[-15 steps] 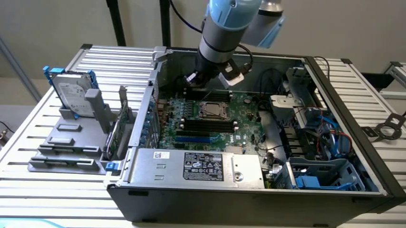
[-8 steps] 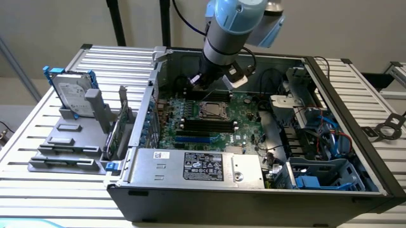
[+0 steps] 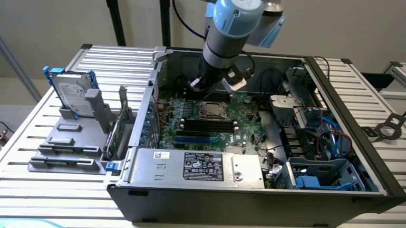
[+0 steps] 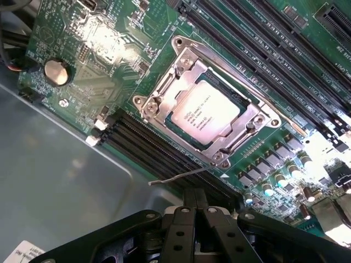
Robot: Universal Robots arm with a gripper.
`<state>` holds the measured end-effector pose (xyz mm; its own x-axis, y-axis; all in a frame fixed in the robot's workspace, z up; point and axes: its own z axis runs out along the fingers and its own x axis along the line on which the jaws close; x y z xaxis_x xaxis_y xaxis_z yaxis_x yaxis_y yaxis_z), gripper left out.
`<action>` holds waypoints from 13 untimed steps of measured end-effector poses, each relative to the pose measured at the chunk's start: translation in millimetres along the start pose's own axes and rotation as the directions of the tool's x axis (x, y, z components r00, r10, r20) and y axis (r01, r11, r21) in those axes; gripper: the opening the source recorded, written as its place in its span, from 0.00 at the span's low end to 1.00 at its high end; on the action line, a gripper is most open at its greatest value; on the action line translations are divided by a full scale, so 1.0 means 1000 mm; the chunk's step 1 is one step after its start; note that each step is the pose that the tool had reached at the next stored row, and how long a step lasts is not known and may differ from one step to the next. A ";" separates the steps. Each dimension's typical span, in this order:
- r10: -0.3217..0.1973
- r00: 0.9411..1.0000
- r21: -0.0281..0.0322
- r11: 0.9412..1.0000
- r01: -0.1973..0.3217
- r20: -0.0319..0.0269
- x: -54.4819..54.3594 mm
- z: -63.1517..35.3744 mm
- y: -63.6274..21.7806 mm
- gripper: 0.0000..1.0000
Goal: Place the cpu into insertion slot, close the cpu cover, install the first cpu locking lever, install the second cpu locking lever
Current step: 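Install the first cpu locking lever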
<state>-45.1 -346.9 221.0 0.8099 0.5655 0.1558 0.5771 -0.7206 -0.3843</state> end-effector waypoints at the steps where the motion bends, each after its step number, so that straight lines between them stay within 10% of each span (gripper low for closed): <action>1: 0.000 1.000 -0.003 1.000 0.000 0.001 -0.001 0.0010 0.0001 0.11; 13: 0.000 1.000 -0.037 0.999 0.001 0.015 -0.002 0.0143 0.0018 0.11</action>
<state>-47.5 -343.8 206.9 0.8081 0.5716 0.1424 0.5812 -0.7343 -0.3506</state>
